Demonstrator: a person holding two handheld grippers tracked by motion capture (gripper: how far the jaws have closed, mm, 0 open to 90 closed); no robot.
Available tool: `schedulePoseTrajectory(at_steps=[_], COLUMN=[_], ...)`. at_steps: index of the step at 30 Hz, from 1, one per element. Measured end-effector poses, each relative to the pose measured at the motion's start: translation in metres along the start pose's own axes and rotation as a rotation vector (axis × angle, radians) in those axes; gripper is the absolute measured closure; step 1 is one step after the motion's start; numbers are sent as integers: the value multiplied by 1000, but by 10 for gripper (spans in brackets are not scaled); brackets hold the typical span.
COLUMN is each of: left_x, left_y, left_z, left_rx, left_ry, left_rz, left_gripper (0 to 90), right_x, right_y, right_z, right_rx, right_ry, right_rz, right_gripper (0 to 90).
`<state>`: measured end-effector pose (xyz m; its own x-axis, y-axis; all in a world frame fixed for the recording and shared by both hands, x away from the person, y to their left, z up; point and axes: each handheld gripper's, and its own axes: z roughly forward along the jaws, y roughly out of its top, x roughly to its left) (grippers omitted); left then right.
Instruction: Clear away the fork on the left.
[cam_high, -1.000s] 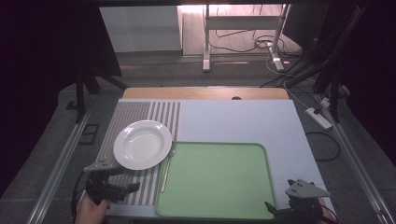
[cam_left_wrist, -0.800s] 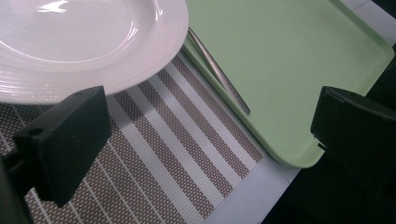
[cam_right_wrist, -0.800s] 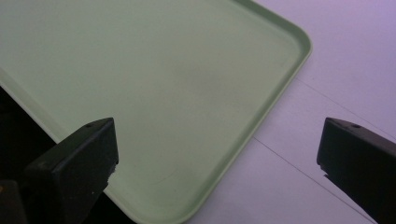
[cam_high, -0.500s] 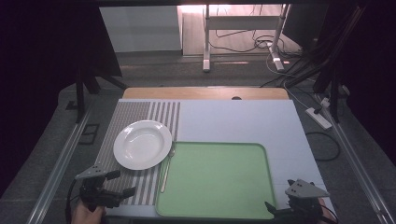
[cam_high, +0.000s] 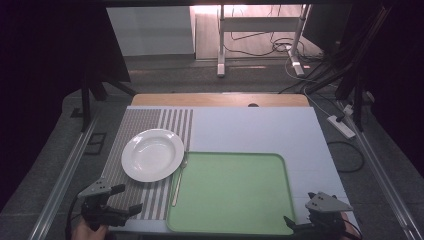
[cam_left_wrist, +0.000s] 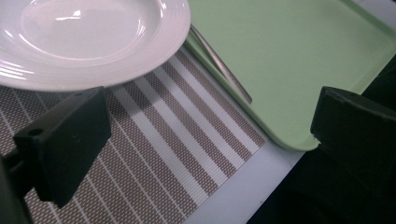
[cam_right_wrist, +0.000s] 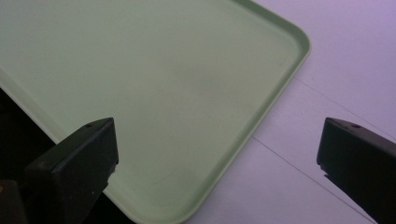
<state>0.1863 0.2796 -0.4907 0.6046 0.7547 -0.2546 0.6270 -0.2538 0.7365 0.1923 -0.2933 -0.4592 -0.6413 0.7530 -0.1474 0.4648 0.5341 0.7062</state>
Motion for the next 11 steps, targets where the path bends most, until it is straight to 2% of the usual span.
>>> schedulePoseTrajectory(at_steps=[4, 11], left_x=[-1, -1], left_y=[-1, -1], left_z=[-1, -1], left_rx=[23, 23], left_ry=[24, 19], left_rz=[5, -2], left_gripper=[0, 0], right_x=[0, 0], right_y=[0, 0], right_z=[0, 1], right_rx=[-1, 2], right_ry=[-1, -2], right_rz=[0, -4], right_gripper=[0, 0])
